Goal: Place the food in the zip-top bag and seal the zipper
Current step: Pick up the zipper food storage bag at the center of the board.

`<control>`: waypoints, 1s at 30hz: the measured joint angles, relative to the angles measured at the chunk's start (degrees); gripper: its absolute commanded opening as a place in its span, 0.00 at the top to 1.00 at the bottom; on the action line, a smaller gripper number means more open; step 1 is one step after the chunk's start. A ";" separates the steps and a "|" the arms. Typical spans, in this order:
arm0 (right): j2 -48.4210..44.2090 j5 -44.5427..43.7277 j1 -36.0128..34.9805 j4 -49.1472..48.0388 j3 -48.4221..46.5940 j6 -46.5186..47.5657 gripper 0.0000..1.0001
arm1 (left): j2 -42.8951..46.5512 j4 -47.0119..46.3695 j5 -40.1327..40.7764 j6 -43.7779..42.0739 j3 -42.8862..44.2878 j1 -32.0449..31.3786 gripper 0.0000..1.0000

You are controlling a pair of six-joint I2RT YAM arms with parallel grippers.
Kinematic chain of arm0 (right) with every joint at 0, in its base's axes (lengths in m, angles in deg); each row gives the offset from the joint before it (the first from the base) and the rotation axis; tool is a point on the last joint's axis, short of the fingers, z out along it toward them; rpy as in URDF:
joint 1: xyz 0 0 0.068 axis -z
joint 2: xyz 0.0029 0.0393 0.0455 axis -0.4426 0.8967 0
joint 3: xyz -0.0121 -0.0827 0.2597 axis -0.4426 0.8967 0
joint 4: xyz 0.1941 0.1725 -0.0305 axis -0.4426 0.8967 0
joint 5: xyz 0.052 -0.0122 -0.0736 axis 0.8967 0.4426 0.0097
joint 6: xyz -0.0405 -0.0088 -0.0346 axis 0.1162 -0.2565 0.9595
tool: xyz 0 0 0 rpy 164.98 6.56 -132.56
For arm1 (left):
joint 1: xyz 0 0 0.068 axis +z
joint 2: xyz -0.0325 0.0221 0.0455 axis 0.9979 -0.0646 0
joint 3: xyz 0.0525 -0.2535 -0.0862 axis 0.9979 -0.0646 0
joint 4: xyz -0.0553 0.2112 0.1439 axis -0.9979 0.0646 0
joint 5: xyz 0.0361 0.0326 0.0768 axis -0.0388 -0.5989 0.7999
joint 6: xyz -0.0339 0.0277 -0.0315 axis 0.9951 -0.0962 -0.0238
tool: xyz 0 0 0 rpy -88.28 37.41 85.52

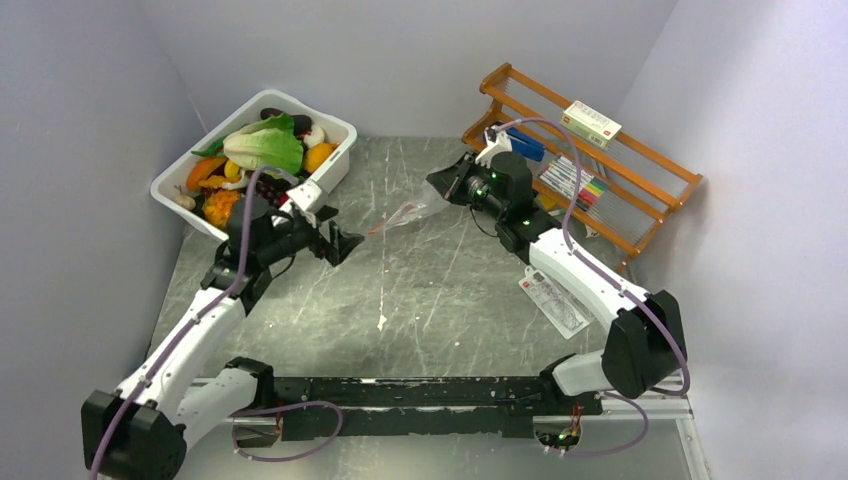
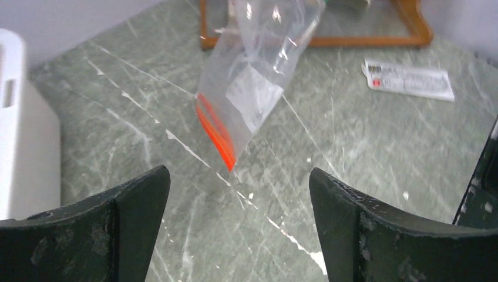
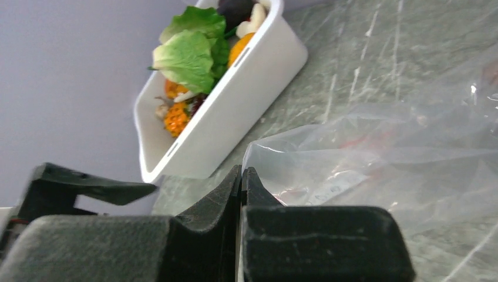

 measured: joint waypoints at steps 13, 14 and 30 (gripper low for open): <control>-4.13 6.43 -0.02 -0.94 0.33 -8.85 1.00 | -8.33 1.86 0.79 -16.48 2.16 -9.66 0.20; -4.31 6.88 -0.02 -1.18 0.33 -9.31 1.00 | -8.96 1.99 1.75 -16.96 2.16 -9.94 0.22; -7.43 9.97 4.55 -1.14 2.23 -14.97 1.00 | -7.50 1.31 4.72 -19.39 2.14 -11.76 0.93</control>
